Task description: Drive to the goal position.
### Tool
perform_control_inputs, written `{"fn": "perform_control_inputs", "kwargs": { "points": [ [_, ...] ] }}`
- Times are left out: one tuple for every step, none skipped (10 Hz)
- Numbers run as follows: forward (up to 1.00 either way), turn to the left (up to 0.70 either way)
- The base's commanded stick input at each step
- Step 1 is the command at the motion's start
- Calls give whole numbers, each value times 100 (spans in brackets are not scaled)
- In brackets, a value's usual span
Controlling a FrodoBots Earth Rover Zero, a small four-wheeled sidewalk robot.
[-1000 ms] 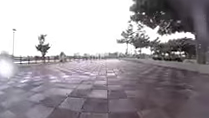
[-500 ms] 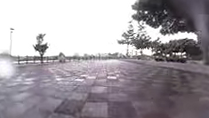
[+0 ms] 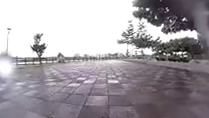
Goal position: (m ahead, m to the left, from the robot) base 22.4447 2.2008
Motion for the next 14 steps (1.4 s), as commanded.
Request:
{"fn": "perform_control_inputs", "kwargs": {
  "points": [
    [100,0],
    [100,0],
    [100,0],
    [100,0],
    [100,0],
    [100,0],
    [100,3],
    [100,9],
    [100,10],
    [100,6],
    [100,1],
    [100,0],
    [100,0],
    [100,0]
  ]
}}
